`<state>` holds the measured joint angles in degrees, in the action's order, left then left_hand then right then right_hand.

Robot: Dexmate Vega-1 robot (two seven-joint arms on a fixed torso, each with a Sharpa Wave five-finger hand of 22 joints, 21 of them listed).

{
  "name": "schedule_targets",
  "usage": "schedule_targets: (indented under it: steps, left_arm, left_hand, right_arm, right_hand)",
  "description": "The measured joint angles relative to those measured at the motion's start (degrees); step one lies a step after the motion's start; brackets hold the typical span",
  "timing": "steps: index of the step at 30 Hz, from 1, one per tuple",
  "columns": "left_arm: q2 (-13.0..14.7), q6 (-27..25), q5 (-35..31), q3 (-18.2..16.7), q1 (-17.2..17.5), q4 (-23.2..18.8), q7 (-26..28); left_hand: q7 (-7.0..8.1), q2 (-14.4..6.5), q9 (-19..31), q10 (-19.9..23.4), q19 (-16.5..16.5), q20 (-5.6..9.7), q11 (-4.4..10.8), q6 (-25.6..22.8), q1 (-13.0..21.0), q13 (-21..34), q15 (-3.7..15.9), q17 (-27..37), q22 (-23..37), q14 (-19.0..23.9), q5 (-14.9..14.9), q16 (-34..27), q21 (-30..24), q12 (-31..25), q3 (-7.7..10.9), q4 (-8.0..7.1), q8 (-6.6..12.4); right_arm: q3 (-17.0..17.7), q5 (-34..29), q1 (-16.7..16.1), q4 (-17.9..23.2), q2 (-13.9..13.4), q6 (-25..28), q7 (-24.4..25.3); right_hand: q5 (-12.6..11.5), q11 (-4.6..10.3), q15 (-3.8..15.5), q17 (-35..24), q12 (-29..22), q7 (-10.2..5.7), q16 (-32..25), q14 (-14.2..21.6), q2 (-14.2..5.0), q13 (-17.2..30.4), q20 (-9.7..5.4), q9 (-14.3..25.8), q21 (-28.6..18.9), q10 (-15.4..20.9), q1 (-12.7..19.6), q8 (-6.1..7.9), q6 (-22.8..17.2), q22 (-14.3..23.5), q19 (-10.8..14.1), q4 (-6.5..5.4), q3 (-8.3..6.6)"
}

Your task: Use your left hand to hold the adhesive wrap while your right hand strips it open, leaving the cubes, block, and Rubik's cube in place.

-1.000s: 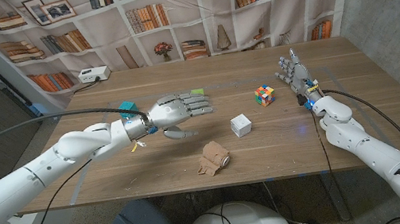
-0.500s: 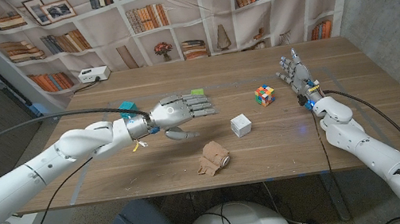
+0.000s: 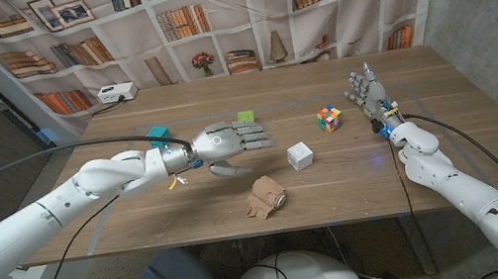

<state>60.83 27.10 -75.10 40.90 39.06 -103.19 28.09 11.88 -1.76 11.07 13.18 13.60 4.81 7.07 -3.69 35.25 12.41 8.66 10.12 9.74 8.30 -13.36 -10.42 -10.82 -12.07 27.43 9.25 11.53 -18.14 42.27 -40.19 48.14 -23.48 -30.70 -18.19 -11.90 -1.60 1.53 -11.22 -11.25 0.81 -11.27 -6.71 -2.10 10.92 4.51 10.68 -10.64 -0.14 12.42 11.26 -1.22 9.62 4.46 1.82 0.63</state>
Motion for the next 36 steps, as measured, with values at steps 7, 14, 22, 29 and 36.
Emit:
schedule_targets:
  steps: [7,14,22,29,36]
  left_arm:
    - [-0.45,0.37,-0.43,0.73,-0.48,0.5,0.04]
    - [-1.03,1.02,-0.9,1.48,-1.2,1.11,0.4]
    - [-1.67,1.42,-1.5,2.47,-1.79,1.86,1.02]
    - [-2.35,1.68,-2.11,3.55,-2.41,2.71,1.61]
    - [-3.14,1.93,-2.56,4.61,-3.05,3.53,2.27]
  left_hand:
    - [-0.01,-0.36,0.0,-0.27,0.0,0.0,0.27,1.26,1.11,0.0,-0.01,-0.27,0.0,0.01,0.0,0.0,0.0,0.0,0.23,0.23,0.0]
    - [-0.01,-0.06,0.0,-0.62,-0.23,0.23,0.62,1.25,2.49,-0.01,-0.06,-0.27,0.0,0.06,0.05,0.0,0.0,0.0,0.3,0.64,0.0]
    - [-0.01,0.69,-0.01,-0.62,-0.31,0.32,0.62,1.25,3.23,-0.01,0.24,-0.26,0.0,-0.25,0.28,0.0,-0.01,0.0,0.3,0.63,0.0]
    - [-0.01,1.0,-0.01,-0.61,-0.31,0.31,0.62,1.25,3.99,-0.01,0.25,-0.26,0.0,-0.25,0.28,0.0,-0.01,0.0,0.06,0.87,0.0]
    - [-0.01,1.44,-0.01,-0.61,-0.31,0.31,0.61,1.25,4.43,-0.01,0.24,-0.25,0.0,-0.25,0.28,0.0,-0.01,0.0,0.06,0.87,0.0]
  right_arm:
    - [0.08,0.09,0.22,-1.04,0.25,-0.32,-0.55]
    - [0.16,0.1,0.13,-1.09,0.21,-0.32,-0.48]
    - [0.35,0.1,-0.84,0.48,-0.49,0.07,0.37]
    - [0.49,0.1,-1.65,1.86,-1.09,0.64,1.09]
    - [0.53,0.09,-2.09,2.44,-1.41,0.88,1.43]
  right_hand:
    - [0.0,0.0,0.0,0.0,0.0,0.0,0.0,0.0,0.0,0.0,0.0,0.0,0.0,0.0,0.0,0.0,0.0,0.0,0.0,0.0,0.0]
    - [0.0,0.0,0.0,0.0,0.0,0.0,0.0,0.0,0.0,0.0,0.0,0.0,0.0,0.0,0.0,0.0,0.0,0.0,0.0,0.0,0.0]
    - [0.0,0.0,0.0,0.0,0.0,0.0,0.0,0.0,0.0,0.0,0.0,0.0,0.0,0.0,0.0,0.0,0.0,0.0,0.0,0.0,0.0]
    - [0.0,0.0,0.0,0.0,0.0,0.0,0.0,0.0,0.0,0.0,0.0,0.0,0.0,0.0,0.0,0.0,0.0,0.0,0.0,-0.01,0.0]
    - [0.0,0.0,0.0,0.0,0.0,0.0,0.0,0.0,0.0,0.0,0.0,0.0,0.0,-0.01,0.0,0.0,0.0,0.0,0.0,-0.01,0.0]
